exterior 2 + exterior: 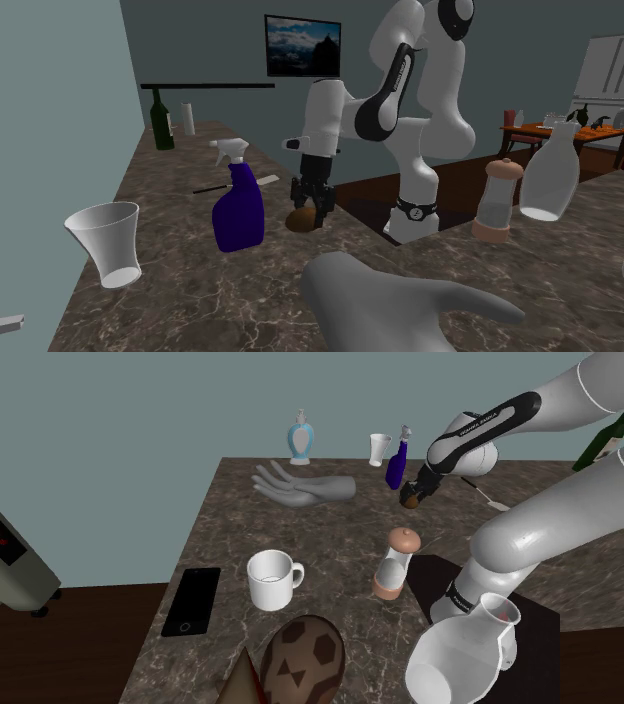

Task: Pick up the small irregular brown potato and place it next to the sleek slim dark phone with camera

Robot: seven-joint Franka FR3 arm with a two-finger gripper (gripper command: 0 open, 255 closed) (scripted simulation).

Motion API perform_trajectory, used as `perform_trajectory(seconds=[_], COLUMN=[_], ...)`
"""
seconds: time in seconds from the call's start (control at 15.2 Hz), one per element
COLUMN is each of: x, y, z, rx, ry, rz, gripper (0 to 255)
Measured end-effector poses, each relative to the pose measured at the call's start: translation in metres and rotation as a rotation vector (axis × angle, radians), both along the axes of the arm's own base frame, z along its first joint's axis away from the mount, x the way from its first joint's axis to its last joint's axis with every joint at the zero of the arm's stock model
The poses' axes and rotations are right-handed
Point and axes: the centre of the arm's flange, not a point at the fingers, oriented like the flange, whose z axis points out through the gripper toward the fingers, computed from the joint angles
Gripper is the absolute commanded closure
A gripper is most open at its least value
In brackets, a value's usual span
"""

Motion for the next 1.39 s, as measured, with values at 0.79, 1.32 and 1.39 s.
perform_trajectory(seconds=[0.79, 1.32, 1.39], x=[0.000, 0.000, 0.000], y=[0.000, -0.001, 0.000], z=[0.011, 0.053, 0.057], rx=[0.000, 0.000, 0.000], ry=[0.000, 0.000, 0.000], rz=[0.000, 0.000, 0.000], gripper=[255, 255, 255])
